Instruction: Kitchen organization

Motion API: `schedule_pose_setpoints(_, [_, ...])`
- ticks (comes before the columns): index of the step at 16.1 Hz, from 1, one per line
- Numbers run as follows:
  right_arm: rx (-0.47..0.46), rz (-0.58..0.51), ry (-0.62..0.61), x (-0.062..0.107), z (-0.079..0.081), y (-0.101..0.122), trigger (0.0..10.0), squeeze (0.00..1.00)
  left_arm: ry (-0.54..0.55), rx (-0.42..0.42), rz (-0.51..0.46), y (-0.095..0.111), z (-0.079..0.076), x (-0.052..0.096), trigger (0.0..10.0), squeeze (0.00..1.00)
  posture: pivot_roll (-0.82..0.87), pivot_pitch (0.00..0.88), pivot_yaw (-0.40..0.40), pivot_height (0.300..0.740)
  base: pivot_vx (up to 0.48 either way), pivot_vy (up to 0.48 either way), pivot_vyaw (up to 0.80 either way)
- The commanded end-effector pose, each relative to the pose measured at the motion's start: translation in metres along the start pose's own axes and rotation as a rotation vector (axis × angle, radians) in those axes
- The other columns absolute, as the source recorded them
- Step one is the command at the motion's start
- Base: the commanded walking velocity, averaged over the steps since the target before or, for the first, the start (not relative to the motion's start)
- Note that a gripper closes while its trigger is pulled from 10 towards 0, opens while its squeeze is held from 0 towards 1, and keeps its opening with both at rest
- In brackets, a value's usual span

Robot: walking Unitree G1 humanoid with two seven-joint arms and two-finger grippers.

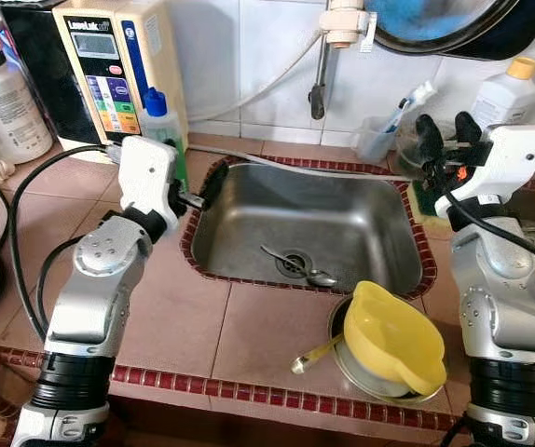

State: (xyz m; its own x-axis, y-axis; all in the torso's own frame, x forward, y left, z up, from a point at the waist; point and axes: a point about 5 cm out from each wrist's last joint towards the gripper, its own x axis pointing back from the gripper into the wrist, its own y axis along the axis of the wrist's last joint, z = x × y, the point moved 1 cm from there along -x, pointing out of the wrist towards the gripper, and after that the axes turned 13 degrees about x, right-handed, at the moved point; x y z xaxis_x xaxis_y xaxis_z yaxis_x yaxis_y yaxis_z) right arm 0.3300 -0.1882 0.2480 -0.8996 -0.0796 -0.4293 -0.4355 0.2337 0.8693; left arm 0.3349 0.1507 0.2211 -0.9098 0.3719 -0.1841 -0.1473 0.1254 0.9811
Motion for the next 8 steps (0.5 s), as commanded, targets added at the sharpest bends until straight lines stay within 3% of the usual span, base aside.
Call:
schedule_pose_setpoints(1, [0.013,-0.066,-0.015,-0.002,-0.003,0.014,10.0,0.0,-0.004,0.005,-0.01,0.001,0.0,0.0,10.0,0.0,-0.01,0.0,-0.018,0.74,0.0,-0.3,0.0])
schedule_pose_setpoints(8, [0.051,-0.143,-0.015,-0.005,-0.007,0.029,10.0,0.0,-0.01,0.007,-0.022,0.003,0.001,0.002,10.0,0.0,-0.01,0.0,-0.018,0.74,0.0,-0.338,0.0])
